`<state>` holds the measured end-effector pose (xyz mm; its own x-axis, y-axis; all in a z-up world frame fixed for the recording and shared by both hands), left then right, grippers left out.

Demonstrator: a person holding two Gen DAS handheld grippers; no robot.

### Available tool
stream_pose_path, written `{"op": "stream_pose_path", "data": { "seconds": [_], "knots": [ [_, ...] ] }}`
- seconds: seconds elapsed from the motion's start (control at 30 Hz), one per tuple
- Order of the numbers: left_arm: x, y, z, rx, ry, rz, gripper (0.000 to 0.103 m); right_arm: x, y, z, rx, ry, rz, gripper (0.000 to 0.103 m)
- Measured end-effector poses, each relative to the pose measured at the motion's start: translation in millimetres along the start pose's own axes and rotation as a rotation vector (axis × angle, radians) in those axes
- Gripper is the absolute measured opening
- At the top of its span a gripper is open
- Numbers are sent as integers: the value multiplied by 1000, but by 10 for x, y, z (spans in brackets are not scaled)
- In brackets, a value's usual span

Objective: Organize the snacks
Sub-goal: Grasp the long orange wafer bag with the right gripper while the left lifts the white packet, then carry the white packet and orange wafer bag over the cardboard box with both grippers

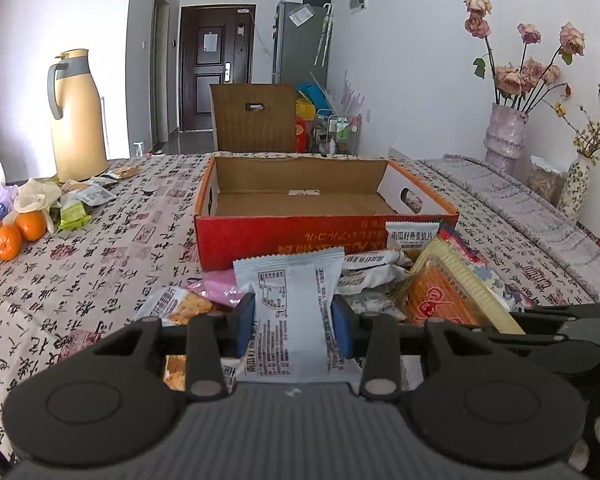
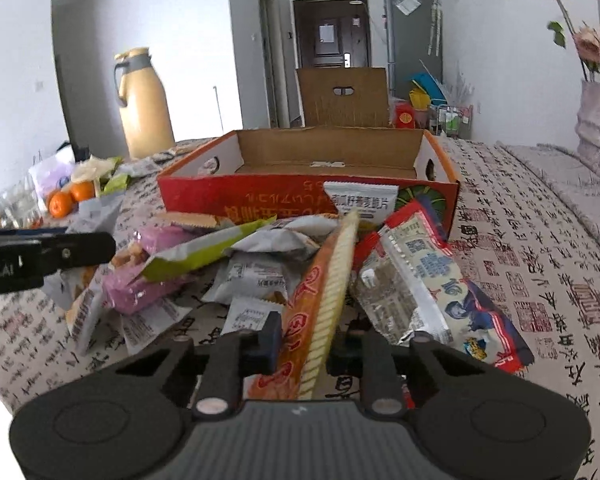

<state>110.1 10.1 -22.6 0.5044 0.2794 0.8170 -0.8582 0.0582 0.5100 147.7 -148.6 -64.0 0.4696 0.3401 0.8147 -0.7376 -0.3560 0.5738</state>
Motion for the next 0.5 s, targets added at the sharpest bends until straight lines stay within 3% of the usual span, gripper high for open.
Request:
{"op": "stream_pose_path", "data": {
  "seconds": [0.5],
  "knots": [
    [345, -69, 116, -9, -4, 50, 41, 287, 239, 281, -19, -66, 121, 11]
  ]
}}
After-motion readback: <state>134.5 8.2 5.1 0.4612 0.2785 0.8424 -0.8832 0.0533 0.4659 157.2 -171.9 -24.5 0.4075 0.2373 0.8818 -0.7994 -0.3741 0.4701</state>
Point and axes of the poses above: each gripper's, at about its wrist camera, not at the fingertips, and y roughly against the way its jaws point, z to its right, x to its top, the point moved 7 cm from there along -y, roughly the way its jaws point, and after that the axes turned 15 degrees about y, right-handed, at the moved point
